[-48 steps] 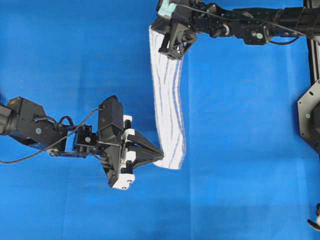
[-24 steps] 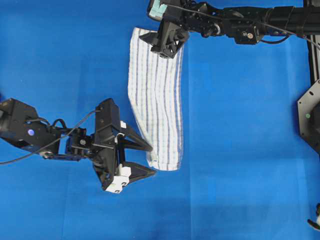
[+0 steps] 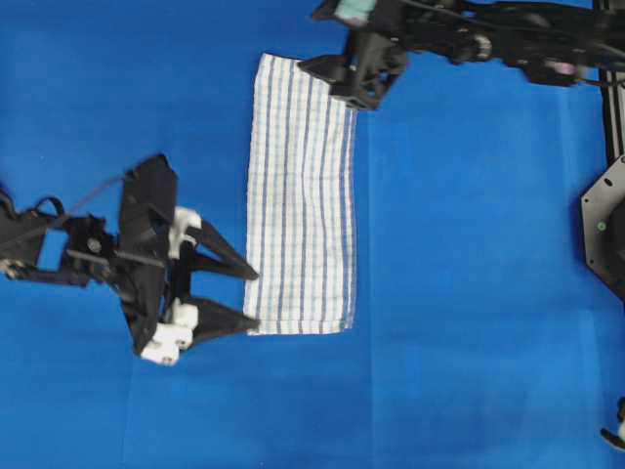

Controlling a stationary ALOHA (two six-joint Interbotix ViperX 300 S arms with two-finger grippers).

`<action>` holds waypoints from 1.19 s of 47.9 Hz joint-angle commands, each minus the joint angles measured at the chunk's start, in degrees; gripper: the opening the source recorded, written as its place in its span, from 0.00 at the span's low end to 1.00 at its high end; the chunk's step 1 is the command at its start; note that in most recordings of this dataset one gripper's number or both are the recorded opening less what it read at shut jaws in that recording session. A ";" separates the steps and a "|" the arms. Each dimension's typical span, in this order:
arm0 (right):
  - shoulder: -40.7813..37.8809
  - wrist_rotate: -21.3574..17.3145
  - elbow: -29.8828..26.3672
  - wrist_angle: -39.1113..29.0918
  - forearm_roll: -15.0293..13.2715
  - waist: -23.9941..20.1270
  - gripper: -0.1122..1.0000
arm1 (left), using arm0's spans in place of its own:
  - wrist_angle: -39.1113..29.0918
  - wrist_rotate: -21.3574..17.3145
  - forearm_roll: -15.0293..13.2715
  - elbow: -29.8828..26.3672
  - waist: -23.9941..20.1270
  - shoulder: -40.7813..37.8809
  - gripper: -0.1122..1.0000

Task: Fold the blue towel.
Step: 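Lay the vertical strip down and open both grippers, withdrawing, then grasp the strip's top corners with both grippers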

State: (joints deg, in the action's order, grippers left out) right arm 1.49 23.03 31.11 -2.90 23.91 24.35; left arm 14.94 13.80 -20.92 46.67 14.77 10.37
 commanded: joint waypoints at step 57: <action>10.28 -5.10 15.03 7.73 6.77 4.04 0.87 | -3.43 -26.54 0.26 -0.18 -32.96 -2.64 0.79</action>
State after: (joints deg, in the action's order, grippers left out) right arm 13.54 17.84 47.99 3.25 29.71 27.77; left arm 10.46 -12.57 -20.83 47.37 -16.17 8.88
